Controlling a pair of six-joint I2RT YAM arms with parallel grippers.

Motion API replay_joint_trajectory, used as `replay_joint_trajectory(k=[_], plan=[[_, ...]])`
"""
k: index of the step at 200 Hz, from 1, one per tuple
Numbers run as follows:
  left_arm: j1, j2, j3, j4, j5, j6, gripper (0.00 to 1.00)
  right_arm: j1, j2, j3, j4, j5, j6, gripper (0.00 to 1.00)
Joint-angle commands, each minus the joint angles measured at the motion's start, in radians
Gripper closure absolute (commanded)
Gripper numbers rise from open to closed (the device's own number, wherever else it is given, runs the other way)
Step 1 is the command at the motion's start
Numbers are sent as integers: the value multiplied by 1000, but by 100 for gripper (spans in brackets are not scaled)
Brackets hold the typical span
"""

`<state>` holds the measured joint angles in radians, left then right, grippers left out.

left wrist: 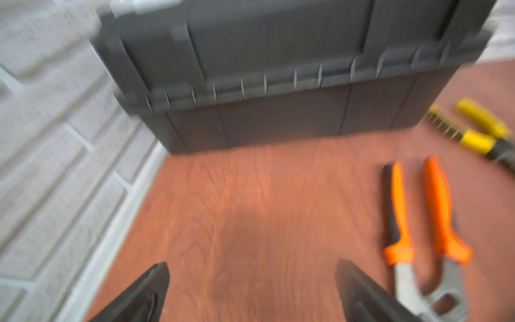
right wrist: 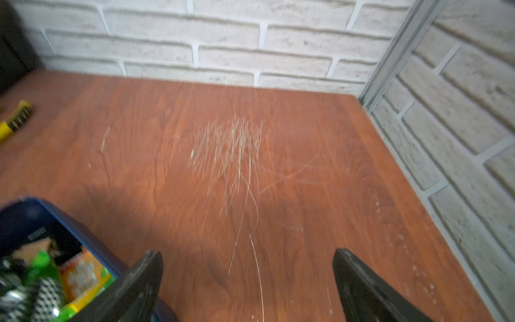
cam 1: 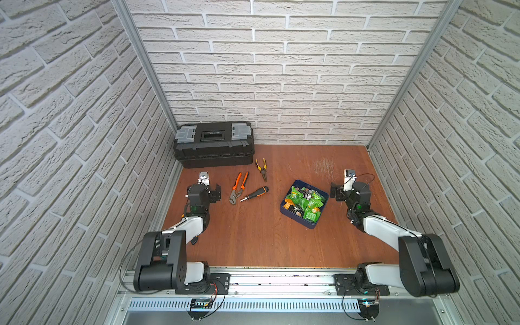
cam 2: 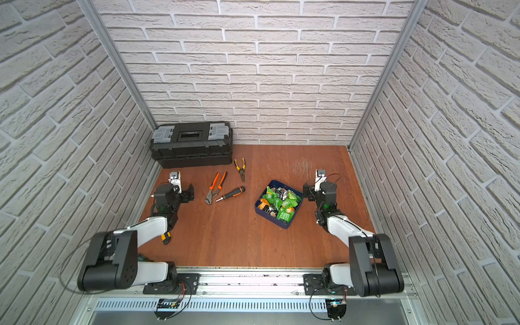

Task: Take the cookies out of the storage box
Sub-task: Pick up the cookie from the storage box.

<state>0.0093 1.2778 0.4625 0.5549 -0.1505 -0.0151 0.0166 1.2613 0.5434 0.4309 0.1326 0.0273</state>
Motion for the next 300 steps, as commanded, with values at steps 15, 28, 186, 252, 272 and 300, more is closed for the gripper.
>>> replay_joint_trajectory(k=[15,28,186,252,272,300], plan=[[-6,-173,114,-285,-50,-121,1,-7,-143,105,-258,-65,192,1],[-7,-205,163,-408,-20,-186,2,-7,-160,178,-425,-62,312,1],[-487,-167,121,-549,122,-785,3,258,329,645,-1080,-509,68,32],[-534,-140,97,-518,80,-874,3,308,458,703,-1113,-420,101,45],[-534,-146,99,-528,59,-874,4,317,489,713,-1114,-398,118,51],[-534,-153,100,-533,45,-880,4,327,515,731,-1119,-379,127,59]])
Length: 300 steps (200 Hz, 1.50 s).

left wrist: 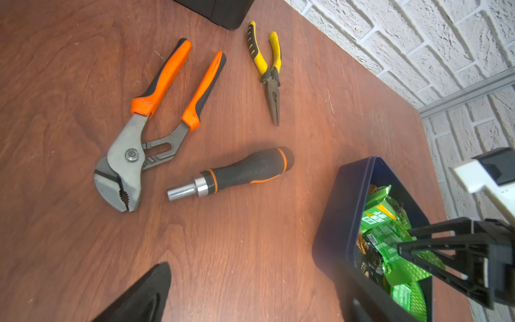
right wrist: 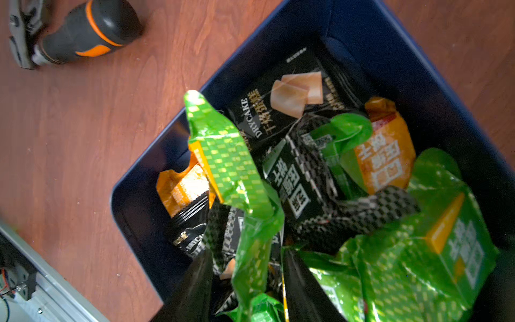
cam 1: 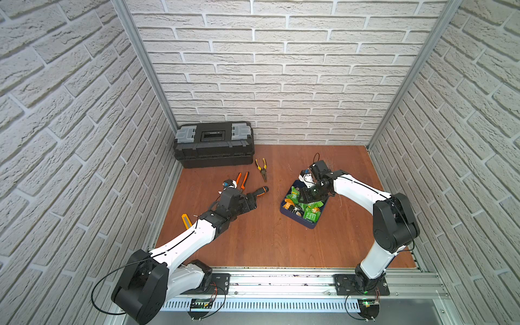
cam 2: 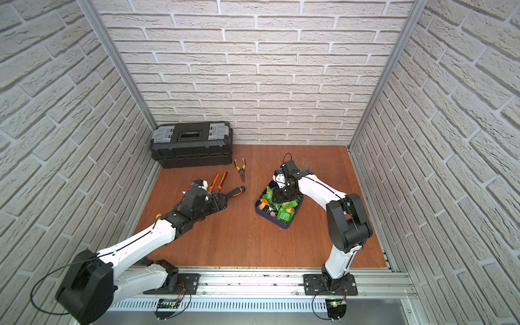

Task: Take the cookies out of the storage box
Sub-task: Pick up the cookie from the storage box.

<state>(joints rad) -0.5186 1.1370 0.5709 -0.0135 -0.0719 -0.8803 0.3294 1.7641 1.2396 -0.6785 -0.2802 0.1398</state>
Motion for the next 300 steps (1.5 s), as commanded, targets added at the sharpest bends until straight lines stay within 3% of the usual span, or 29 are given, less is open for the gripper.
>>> replay_joint_trajectory(k=[1,73,102,163,209,264,300], plan=[[-6,-13,-9,35,-35,-15,3,14,13,36,-11,34,15,60],[-6,-28,-20,14,-69,-49,3,16,-6,37,-18,44,33,85],[-6,-24,-7,6,-77,-49,3,14,-49,28,-31,41,49,90],[-6,-19,9,21,-80,-95,2,-10,-190,-15,-56,25,123,91],[12,21,36,59,-63,-177,2,-10,-356,-164,20,-39,255,91],[12,22,12,140,-49,-250,2,-9,-427,-101,-47,-57,304,91],[15,34,-1,190,-9,-292,2,23,-428,-80,13,-83,371,91]])
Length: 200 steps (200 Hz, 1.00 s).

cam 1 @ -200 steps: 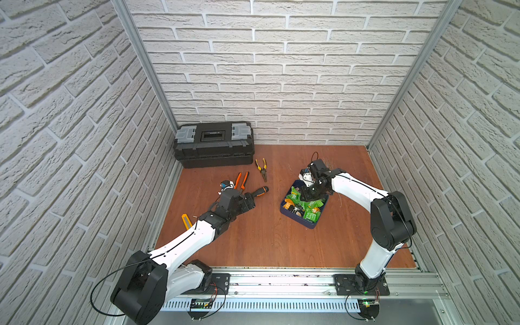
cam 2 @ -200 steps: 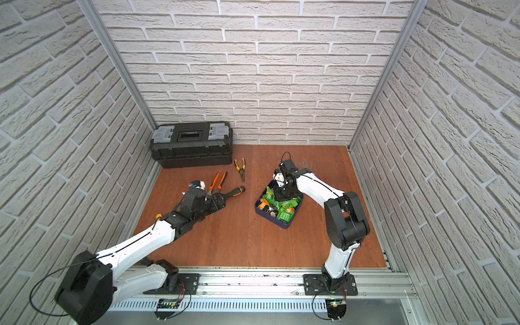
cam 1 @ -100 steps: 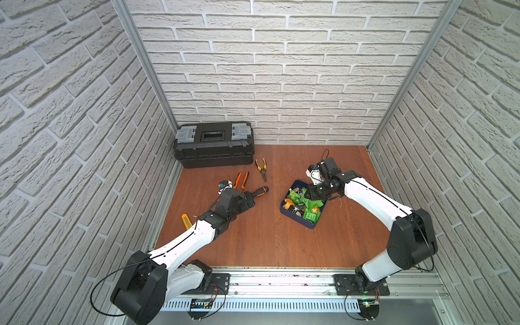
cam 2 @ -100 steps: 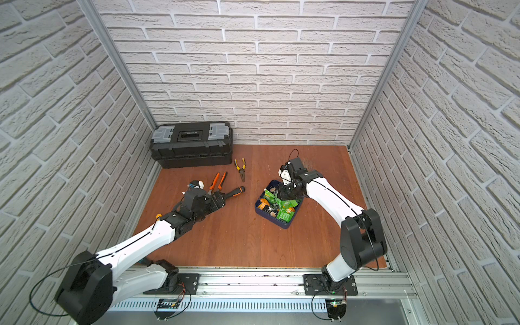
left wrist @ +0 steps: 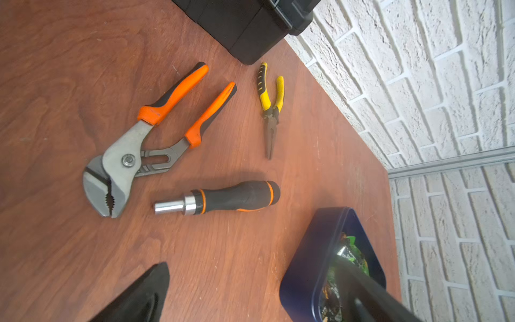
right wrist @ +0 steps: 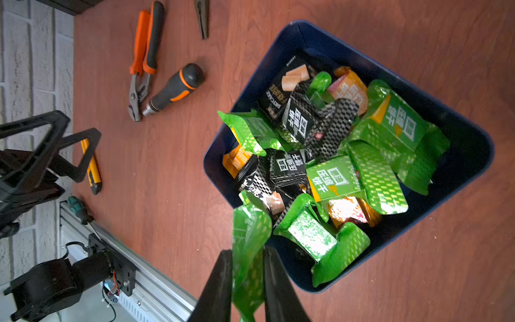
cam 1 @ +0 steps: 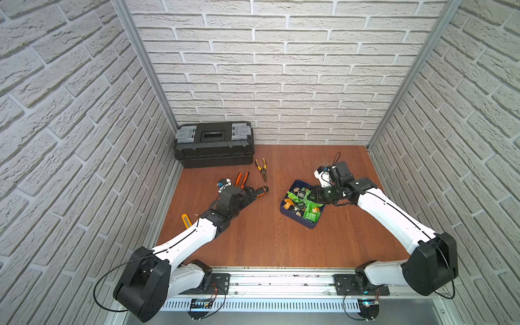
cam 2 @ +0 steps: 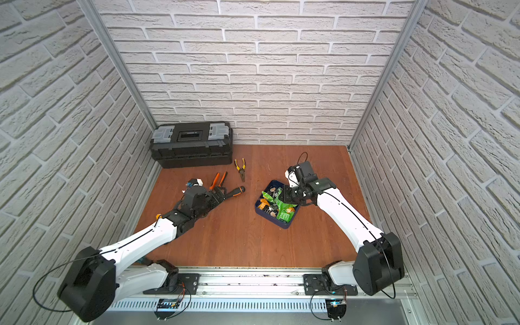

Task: Take the cookies out of the storage box
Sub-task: Pick up the cookie from the storage box.

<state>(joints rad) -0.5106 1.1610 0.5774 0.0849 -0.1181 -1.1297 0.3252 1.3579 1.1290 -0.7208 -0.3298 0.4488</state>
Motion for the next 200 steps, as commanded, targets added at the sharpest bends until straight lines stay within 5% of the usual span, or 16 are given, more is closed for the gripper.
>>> replay_joint_trajectory(k=[1,83,167,200], plan=[[7,11,-9,96,39,-45,2,29,-22,30,59,-36,66,91],[5,-32,-57,247,111,-77,4,128,40,6,382,-132,334,91],[-144,-6,-28,550,86,-75,7,194,33,-49,598,-119,553,91],[-151,43,16,630,118,-68,16,214,60,-30,660,-148,607,91]])
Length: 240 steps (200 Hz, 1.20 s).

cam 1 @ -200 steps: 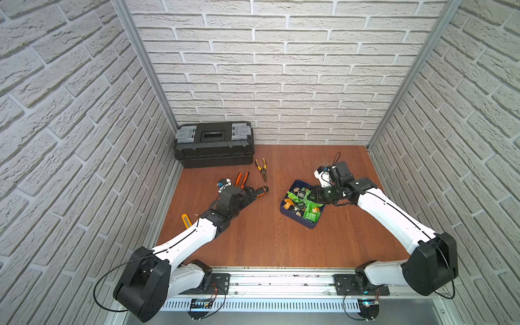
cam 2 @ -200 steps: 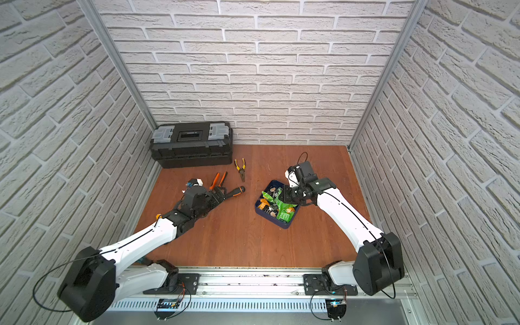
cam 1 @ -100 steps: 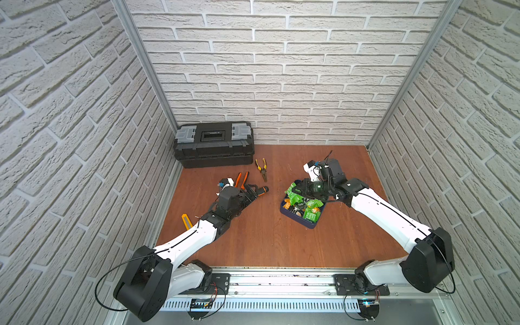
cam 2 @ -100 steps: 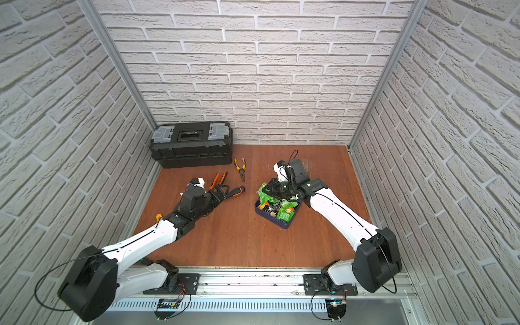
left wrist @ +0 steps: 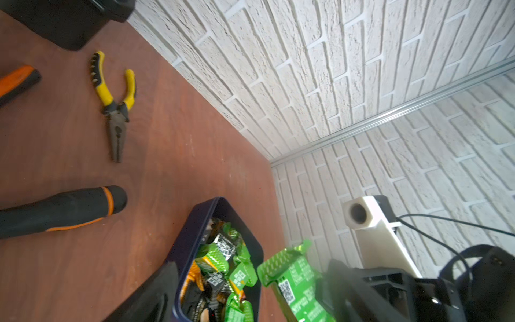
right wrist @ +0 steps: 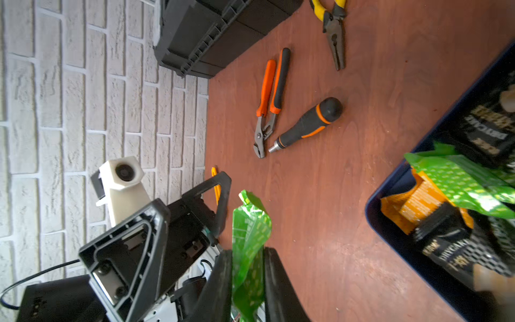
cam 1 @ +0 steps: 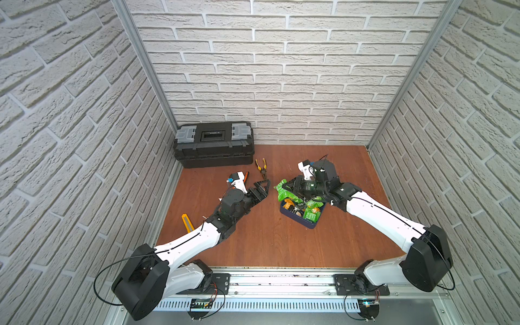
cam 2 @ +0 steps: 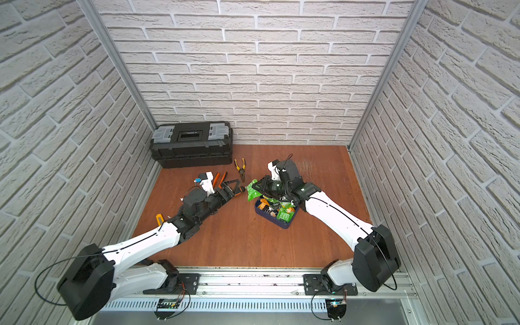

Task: Take the cookies out of the storage box
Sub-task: Pick up the cookie from the storage box.

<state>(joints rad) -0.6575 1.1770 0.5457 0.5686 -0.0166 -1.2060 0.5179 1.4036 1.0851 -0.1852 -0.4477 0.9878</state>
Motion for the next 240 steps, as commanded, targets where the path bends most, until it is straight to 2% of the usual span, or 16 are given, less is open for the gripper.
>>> replay_joint_trajectory(k=[1,57,101,153,197,240], plan=[[-4,27,48,145,17,7,16,22,14,13,125,-30,69,91],[-5,75,70,181,22,-63,29,24,4,-13,205,-49,131,91],[-5,115,70,237,29,-138,30,24,9,-20,263,-67,143,91],[-5,133,89,297,52,-184,54,25,38,-36,313,-83,177,91],[-5,122,76,294,51,-210,61,25,45,-43,322,-82,179,91],[-4,130,71,295,56,-226,74,27,62,-39,347,-95,193,91]])
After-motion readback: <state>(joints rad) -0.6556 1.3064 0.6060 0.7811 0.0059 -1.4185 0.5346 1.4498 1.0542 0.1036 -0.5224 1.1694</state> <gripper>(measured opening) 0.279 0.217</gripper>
